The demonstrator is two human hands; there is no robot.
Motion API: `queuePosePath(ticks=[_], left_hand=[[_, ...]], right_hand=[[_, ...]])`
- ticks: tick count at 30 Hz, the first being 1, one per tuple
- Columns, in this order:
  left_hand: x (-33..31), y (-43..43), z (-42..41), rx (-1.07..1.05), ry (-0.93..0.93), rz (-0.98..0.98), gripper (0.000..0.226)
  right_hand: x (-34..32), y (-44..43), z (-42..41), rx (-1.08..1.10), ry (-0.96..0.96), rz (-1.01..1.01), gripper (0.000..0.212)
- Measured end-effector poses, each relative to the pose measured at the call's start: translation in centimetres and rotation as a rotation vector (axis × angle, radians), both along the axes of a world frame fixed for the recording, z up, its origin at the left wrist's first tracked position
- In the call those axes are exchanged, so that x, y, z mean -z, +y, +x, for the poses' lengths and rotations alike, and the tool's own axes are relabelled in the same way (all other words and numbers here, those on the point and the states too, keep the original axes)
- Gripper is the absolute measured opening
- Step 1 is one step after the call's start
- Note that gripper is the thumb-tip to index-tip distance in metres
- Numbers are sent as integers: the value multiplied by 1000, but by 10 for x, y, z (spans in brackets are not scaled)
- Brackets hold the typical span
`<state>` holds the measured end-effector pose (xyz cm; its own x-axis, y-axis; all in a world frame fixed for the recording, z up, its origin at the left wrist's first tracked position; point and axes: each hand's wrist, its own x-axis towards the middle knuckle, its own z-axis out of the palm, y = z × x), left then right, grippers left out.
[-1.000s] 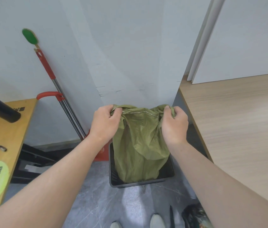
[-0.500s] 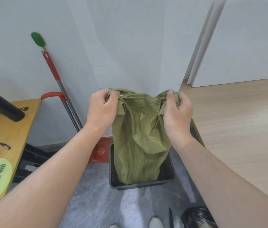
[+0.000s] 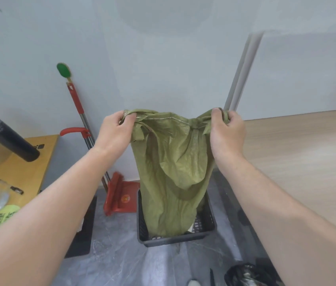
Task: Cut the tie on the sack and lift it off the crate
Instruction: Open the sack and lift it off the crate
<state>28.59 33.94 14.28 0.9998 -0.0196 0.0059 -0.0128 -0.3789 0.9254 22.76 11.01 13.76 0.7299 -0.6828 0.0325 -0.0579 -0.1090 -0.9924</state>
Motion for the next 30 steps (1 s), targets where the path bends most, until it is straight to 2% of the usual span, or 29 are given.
queuePosePath(ticks=[4, 8, 12, 15, 18, 19, 21, 22, 24, 27, 30], left_hand=[[-21, 29, 4, 23, 59, 96, 41], [-43, 57, 4, -35, 53, 163, 45], [-60, 87, 4, -60, 105, 225, 66], [-71, 104, -1, -109, 94, 233, 54], [-85, 106, -17, -177, 43, 242, 37], [-89, 104, -24, -189, 25, 237, 29], [-102, 96, -44, -147, -34, 169, 18], [-109, 90, -55, -104, -73, 118, 19], [-125, 77, -77, -43, -127, 47, 21], [-151, 53, -113, -13, -125, 49, 11], [-167, 35, -143, 51, -121, 107, 37]], right_hand=[[-30, -2, -11, 3, 65, -65, 27], [-58, -1, -22, 37, 151, -156, 40], [-75, -11, -36, 110, 238, -165, 53], [-91, -22, -50, 199, 261, -189, 52], [-108, -36, -66, 207, 248, -240, 61], [-114, -42, -71, 184, 259, -289, 56], [-127, -53, -79, 128, 291, -418, 25], [-134, -58, -84, 110, 305, -439, 26], [-149, -69, -93, 88, 345, -411, 43], [-168, -86, -105, 59, 366, -404, 51], [-187, -98, -115, -1, 396, -493, 59]])
